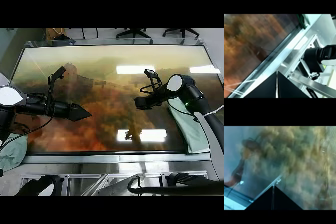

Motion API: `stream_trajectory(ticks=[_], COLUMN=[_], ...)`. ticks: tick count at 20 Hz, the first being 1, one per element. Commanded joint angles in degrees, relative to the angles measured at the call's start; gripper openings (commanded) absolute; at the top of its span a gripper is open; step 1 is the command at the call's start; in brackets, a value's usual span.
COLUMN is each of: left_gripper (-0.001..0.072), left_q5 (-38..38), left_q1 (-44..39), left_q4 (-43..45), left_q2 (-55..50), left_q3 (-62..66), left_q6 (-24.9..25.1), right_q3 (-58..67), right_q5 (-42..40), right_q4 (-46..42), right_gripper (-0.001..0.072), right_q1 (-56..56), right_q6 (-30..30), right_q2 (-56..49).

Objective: Fold the shirts.

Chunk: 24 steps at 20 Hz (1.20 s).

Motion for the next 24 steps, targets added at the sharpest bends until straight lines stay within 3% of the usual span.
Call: stream_trajectory(ticks=[1, 8, 12, 14, 15, 16, 19, 24], left_gripper=[0.0016, 0.0016, 0.0017, 0.0050, 0.0456, 0.0698, 0.0700, 0.0700], left_q5=[0.02, -0.15, -0.61, -0.35, 0.52, 2.51, 7.13, 10.34], left_q1=[-0.02, 0.00, 0.00, 0.00, 0.00, 0.02, 3.41, 19.85], left_q4=[0.04, 3.45, 31.80, 46.40, 53.42, 60.33, 75.89, 77.05], left_q2=[0.02, 0.07, 0.07, 0.02, 0.02, -0.02, -2.16, -13.42], left_q3=[-0.02, 0.37, 6.12, 8.76, 9.31, 9.09, 6.16, 2.27], left_q6=[0.04, -1.09, -14.95, -18.36, -18.84, -21.16, -21.59, -21.62], right_q3=[-0.02, -0.02, -0.02, -0.02, -0.02, -0.02, -0.02, -0.02], right_q5=[0.00, 0.02, 0.00, 0.02, 0.00, 0.00, 0.00, 0.00], right_q4=[0.00, 0.00, 0.00, -0.02, 0.00, 0.00, 0.00, 0.00], right_gripper=[0.0019, 0.0019, 0.0019, 0.0019, 0.0019, 0.0020, 0.0019, 0.0019], right_q1=[0.04, 0.04, 0.04, 0.04, 0.04, 0.04, 0.04, 0.04], right_q6=[0.04, 0.04, 0.04, 0.04, 0.04, 0.04, 0.04, 0.04], right_q2=[-0.02, -0.02, -0.02, -0.02, -0.02, -0.02, -0.02, -0.02])
